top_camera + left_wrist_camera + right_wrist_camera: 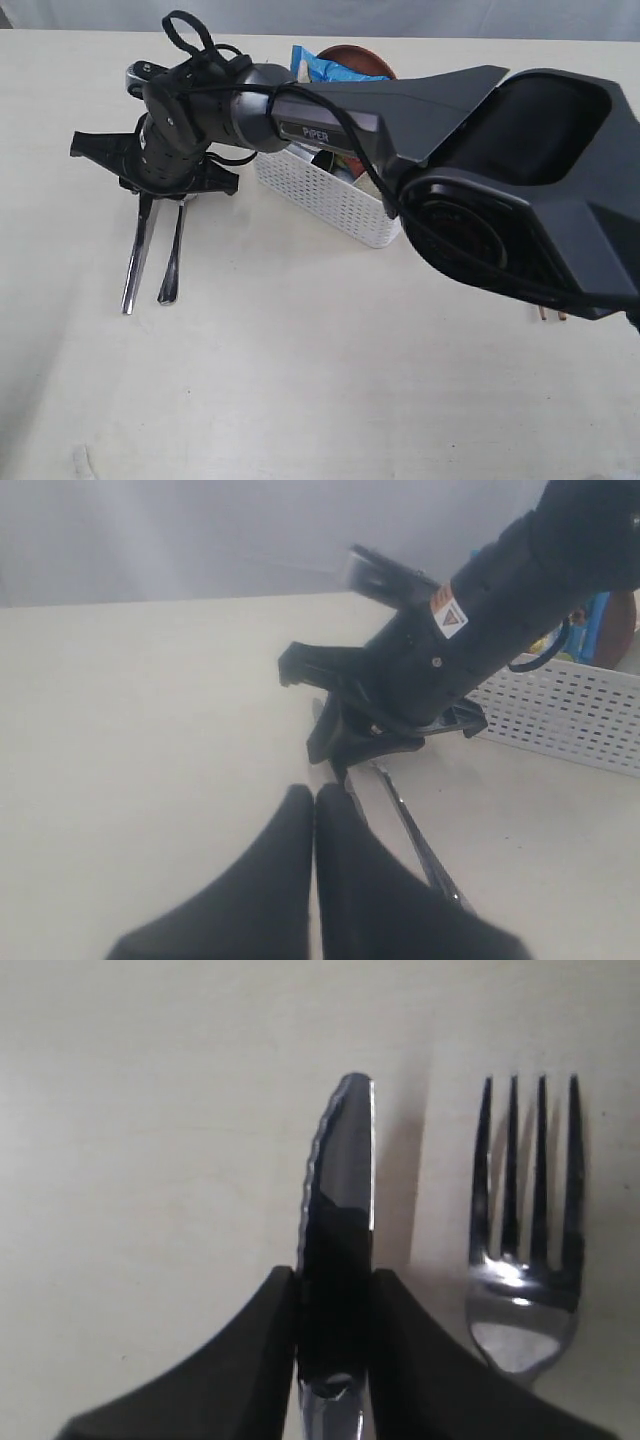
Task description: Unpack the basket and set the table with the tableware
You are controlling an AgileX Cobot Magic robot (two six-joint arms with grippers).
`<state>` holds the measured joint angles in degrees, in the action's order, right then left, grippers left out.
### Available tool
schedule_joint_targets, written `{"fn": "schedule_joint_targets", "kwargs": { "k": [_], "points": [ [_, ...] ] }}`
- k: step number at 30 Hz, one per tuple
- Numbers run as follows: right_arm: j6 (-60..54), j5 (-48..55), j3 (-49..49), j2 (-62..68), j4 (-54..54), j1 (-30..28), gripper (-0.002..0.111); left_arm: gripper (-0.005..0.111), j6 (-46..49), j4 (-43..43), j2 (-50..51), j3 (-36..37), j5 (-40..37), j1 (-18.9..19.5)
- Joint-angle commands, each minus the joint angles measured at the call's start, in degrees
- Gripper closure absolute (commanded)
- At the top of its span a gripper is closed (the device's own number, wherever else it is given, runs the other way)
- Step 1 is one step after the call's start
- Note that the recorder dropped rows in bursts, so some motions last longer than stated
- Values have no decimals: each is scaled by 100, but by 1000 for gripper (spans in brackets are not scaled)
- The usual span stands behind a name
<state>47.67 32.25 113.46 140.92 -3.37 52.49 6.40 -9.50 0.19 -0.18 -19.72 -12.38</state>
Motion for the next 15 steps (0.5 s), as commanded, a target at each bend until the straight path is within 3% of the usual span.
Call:
{"fn": "schedule_joint_targets", "kwargs": {
  "k": [1,15],
  "points": [
    [94,-45,30,34,232,-40,109,107,-16,0,-19,18,12,-33],
    [118,-160,30,38,337,-40,108,107,-1,0,-19,18,12,-33]
  ]
}}
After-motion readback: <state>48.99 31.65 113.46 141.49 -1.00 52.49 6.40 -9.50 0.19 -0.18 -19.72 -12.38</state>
